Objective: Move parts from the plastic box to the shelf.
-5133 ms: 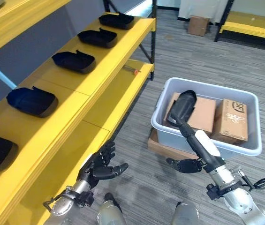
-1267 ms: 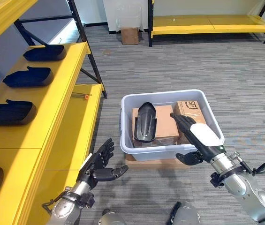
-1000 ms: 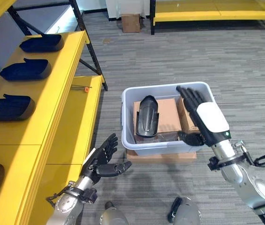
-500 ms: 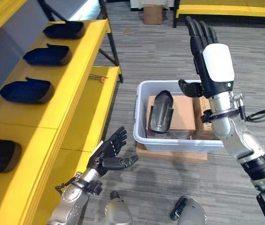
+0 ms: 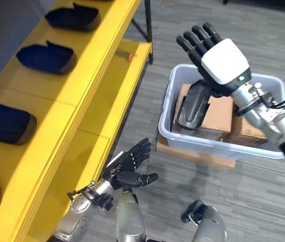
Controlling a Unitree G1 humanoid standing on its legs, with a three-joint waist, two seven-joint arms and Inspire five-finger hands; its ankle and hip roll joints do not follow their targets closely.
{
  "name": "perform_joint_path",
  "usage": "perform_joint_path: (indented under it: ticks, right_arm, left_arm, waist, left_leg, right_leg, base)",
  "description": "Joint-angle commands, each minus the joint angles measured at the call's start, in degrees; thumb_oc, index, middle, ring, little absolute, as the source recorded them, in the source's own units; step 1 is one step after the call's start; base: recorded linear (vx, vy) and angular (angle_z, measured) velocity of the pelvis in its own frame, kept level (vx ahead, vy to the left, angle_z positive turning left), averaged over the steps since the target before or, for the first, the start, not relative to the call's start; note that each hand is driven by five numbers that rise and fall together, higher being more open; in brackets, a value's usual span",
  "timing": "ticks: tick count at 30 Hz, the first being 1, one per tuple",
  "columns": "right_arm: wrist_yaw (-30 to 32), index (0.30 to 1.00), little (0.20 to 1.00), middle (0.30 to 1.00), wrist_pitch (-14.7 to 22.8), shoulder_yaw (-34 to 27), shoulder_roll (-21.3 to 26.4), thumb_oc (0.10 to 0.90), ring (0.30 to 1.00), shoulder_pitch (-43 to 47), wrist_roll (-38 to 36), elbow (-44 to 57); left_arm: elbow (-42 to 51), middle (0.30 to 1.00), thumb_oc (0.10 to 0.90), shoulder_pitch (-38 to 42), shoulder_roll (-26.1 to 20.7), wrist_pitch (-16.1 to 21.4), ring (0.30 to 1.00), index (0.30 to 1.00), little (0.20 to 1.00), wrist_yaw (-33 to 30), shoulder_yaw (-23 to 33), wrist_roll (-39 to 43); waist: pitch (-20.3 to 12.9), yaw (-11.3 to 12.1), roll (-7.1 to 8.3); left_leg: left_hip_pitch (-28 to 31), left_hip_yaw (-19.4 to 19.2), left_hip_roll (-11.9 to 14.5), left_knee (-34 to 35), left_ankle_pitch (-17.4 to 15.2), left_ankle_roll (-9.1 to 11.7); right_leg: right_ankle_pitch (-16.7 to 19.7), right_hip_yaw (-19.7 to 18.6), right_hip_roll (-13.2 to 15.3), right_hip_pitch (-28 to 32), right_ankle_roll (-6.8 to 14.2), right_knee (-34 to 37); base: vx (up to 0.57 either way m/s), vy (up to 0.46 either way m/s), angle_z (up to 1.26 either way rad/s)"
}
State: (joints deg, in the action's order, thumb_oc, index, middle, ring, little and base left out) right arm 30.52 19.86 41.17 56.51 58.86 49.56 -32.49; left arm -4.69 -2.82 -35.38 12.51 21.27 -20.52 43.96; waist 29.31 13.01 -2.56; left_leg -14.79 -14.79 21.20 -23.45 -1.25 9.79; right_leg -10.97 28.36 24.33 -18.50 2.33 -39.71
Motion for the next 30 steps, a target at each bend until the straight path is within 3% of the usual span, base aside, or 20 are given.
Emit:
perform_joint_path:
  ticks: [1,4,11,23,30]
  right_arm:
    - [4.3,1.0,1.0,1.0,1.0,0.9,1.7,0.9,1.0,12.6,-4.1,0.4]
    - [5.3,1.0,1.0,1.0,2.3,3.4,3.1,0.9,1.0,16.0,-2.4,-1.0]
    - [2.4,1.0,1.0,1.0,1.4,6.8,7.2,0.9,1.0,16.5,-1.5,4.3]
    - [-6.7,1.0,1.0,1.0,1.2,8.9,12.3,0.9,1.0,18.7,-7.4,13.2]
    - [-10.7,1.0,1.0,1.0,-2.7,10.9,13.9,0.9,1.0,20.0,-11.1,12.0]
  left_arm:
    - [7.5,1.0,0.9,1.9,-1.1,6.7,1.0,1.0,1.0,0.3,-0.7,2.1]
    - [7.8,1.0,0.9,2.1,-1.3,8.4,1.0,1.0,1.0,-1.5,-0.6,2.4]
    - [6.9,1.0,0.9,0.5,-2.1,9.9,1.0,1.0,1.0,-2.6,0.8,2.1]
    - [7.0,1.0,0.9,0.9,-3.1,8.8,1.0,1.0,1.0,-4.3,2.2,3.4]
    - [5.4,1.0,0.9,1.0,-4.4,8.2,1.0,1.0,1.0,-3.2,3.5,4.5]
  waist:
    - [-1.3,1.2,-0.46]
    - [0.5,1.4,-0.51]
    - [0.5,0.9,0.42]
    - [0.5,-0.8,2.09]
    - [0.5,-1.0,2.55]
  left_leg:
    - [-2.8,3.3,-2.0,1.6,0.0,-1.8]
    - [-6.4,3.2,-2.1,1.0,0.2,-1.8]
    - [-13.5,2.6,-1.6,-0.2,0.7,-1.9]
    - [-18.5,2.3,0.3,-1.7,0.8,-1.6]
    - [-21.8,2.7,0.7,-2.9,0.8,-1.6]
  right_leg:
    - [-7.5,-2.9,-3.1,0.9,2.2,-5.7]
    - [-8.4,-2.9,-3.1,-3.5,1.8,-8.1]
    - [-9.9,-2.4,-3.1,-11.9,1.1,-12.6]
    - [-10.9,-2.6,-4.8,-17.1,0.1,-14.7]
    - [-11.3,-2.6,-5.1,-20.1,-0.2,-16.2]
  base:
    - [-0.04,-0.01,0.0]
    - [-0.05,-0.013,-0.06]
    - [-0.01,-0.045,0.02]
    - [0.02,-0.051,-0.01]
    - [0.03,-0.06,0.0]
